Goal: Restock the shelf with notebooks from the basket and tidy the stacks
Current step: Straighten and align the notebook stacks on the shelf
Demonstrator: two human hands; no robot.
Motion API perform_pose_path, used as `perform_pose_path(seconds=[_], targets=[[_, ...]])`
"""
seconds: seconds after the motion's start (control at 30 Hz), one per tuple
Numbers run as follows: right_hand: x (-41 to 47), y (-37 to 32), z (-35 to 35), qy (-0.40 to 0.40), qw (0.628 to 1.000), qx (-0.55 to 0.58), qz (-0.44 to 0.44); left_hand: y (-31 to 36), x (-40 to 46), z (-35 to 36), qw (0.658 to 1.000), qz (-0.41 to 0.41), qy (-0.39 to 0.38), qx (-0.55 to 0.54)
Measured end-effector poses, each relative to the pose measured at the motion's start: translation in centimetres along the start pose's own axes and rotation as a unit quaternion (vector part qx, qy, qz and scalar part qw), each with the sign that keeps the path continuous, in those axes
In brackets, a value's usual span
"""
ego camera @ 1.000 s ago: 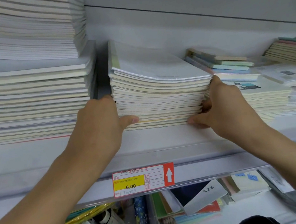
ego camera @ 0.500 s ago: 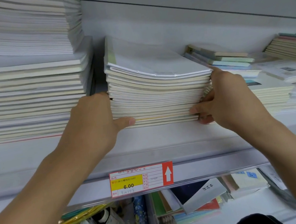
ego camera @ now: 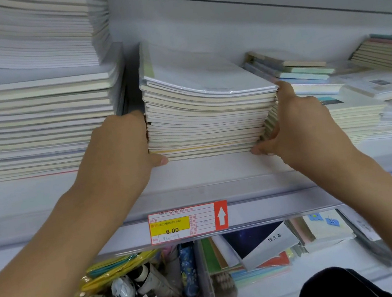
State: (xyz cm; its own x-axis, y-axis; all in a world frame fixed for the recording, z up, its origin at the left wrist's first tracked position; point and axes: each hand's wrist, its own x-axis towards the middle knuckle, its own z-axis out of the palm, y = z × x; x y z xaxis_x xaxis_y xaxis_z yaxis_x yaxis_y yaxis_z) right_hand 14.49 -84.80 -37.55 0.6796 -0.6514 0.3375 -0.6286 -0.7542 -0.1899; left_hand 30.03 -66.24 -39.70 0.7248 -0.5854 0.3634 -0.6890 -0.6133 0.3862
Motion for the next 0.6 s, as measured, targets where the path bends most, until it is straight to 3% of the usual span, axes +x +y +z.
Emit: perform_pose_path(seconds=[0.23, 0.4, 0.5, 0.6], targets=[[0.0, 0.5, 0.4, 0.076, 0.995, -0.034, -0.048, 0.3, -0.3, 0.9, 0.995, 0.016, 0.051, 0.090], [-0.2, 0.1, 0.7, 0.098, 0.979, -0.107, -0.143, 0.2, -0.8, 0.6, 0.996, 0.015, 0.057, 0.068], [-0.1, -0.9, -0.2, 0.192, 0.941, -0.111, -0.256, 0.2, -0.9, -0.1, 0.998, 0.020, 0.039, 0.039], [0.8, -3.2, -0.9, 0.266, 0.882, -0.101, -0.375, 1.4, -0.8, -2.3, 0.990, 0.036, 0.138, -0.012]])
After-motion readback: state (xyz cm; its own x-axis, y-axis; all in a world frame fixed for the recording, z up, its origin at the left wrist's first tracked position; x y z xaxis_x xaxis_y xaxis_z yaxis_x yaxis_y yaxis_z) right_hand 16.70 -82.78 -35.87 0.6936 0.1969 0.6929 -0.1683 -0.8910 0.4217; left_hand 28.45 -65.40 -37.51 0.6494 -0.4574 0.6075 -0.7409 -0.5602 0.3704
